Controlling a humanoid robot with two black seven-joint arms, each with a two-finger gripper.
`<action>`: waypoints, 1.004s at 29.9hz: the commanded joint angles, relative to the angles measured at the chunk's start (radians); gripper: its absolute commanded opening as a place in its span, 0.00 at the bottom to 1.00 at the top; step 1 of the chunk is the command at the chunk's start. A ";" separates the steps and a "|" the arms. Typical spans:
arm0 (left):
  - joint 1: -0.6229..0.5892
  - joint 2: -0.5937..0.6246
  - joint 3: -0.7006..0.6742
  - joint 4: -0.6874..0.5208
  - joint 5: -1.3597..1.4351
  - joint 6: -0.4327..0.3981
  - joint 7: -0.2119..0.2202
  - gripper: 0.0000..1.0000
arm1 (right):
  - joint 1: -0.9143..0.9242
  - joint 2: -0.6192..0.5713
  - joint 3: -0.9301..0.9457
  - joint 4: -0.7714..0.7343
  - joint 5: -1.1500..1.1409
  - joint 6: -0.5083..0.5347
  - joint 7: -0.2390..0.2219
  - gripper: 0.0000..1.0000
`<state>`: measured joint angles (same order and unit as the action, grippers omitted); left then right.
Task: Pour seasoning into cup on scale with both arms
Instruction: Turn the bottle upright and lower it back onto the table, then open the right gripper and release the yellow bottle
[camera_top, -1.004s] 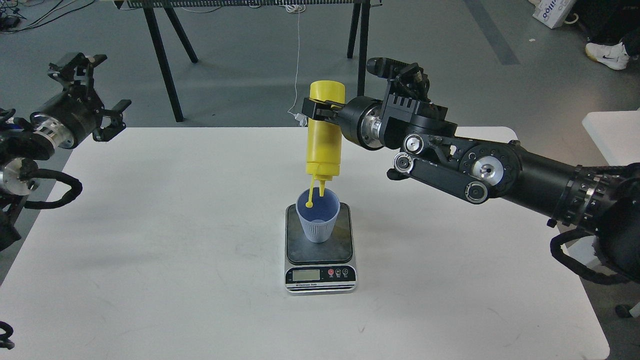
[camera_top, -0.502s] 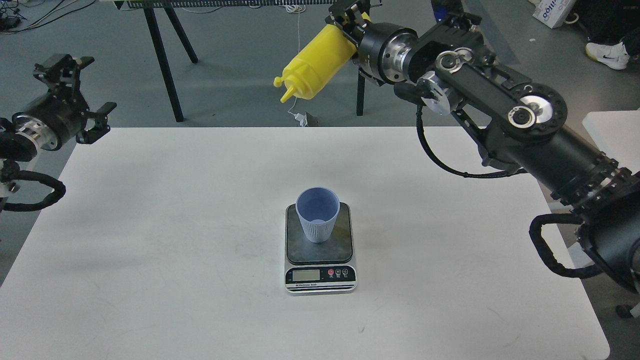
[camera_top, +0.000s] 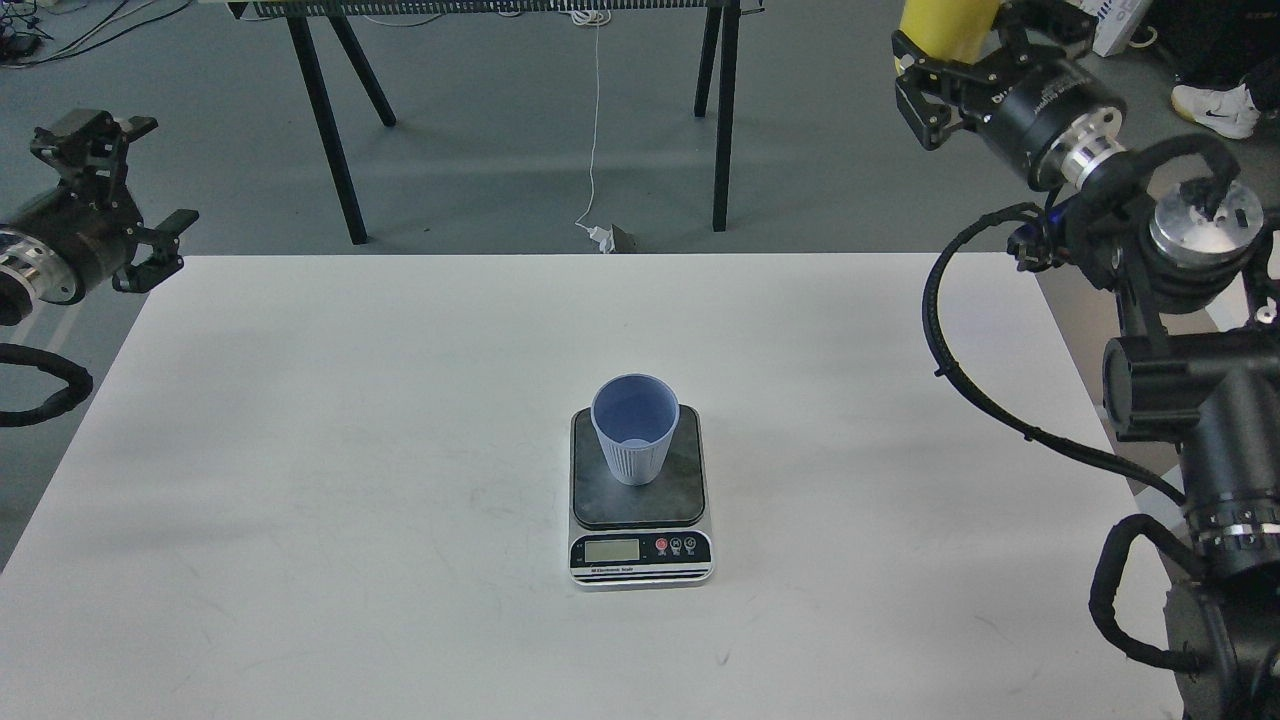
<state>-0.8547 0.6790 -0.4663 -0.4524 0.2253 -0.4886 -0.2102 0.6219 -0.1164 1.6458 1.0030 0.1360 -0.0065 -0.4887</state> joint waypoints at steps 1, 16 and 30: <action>-0.007 -0.001 0.027 0.000 0.000 0.000 0.000 1.00 | -0.230 0.004 0.002 0.009 0.164 0.097 0.000 0.02; -0.006 -0.001 0.032 -0.006 0.000 0.000 -0.001 1.00 | -0.548 0.031 -0.049 -0.059 0.214 0.246 0.000 0.05; -0.004 0.008 0.034 -0.008 0.000 0.000 -0.003 1.00 | -0.527 0.029 -0.150 -0.205 0.212 0.293 0.000 0.36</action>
<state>-0.8576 0.6881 -0.4326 -0.4604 0.2255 -0.4887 -0.2132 0.0943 -0.0860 1.5048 0.7940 0.3482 0.2859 -0.4889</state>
